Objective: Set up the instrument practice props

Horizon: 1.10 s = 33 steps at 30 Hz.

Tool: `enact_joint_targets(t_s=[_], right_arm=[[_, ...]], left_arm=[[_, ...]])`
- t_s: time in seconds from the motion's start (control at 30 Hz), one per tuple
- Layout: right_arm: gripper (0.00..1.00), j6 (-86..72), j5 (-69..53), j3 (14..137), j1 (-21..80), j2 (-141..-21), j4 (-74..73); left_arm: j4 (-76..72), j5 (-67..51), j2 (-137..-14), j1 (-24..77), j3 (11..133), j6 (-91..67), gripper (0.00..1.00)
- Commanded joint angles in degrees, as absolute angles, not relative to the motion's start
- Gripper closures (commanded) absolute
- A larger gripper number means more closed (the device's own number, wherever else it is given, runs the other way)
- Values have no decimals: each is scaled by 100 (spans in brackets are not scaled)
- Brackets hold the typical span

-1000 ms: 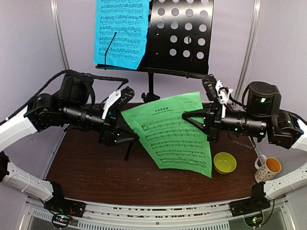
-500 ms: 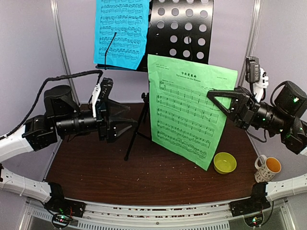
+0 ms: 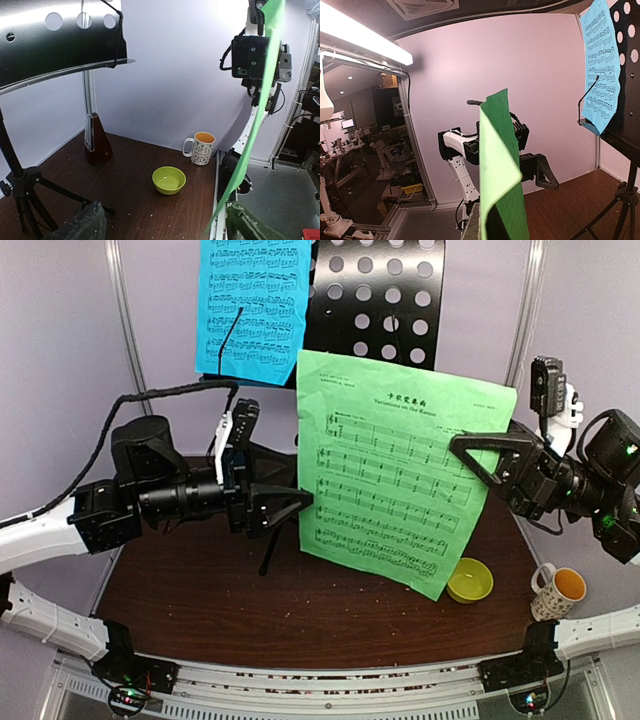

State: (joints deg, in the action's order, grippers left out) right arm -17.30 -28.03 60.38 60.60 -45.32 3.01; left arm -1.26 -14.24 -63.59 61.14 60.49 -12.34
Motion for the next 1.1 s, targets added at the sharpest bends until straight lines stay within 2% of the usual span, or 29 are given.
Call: enact_joint_targets(t_s=[0.0,0.27,0.47,0.63,0.73,0.9,1.07], right_arm=[[100,-1810,-3106,6207,6032,-4493,461],[100,-1831,-3059,6253,5996,-4511,543],[100,-1857,-2928,6207,5934,-4466,625],[100,-1834,-2622,6186,5845,-4437,572],[100,-1718,-2113,6262,5819,-4488,340],[89,-1428,-916,6521,5797,-4683,19],[81,-1207,-40,6988,5795,-5087,154]], left_arm=[[-848,-1826,-6351,6269,6306,-1092,17],[-1024,-2464,-6671,6638,6553,-900,34],[-1219,-2531,-6759,6758,6566,-972,66],[-1438,-2411,-6751,6759,6517,-1125,100],[-1317,-2143,-6734,6759,6629,-1194,100],[-725,-1700,-6785,6670,7150,-1178,100],[-187,-1830,-7039,6310,7827,-1245,100]])
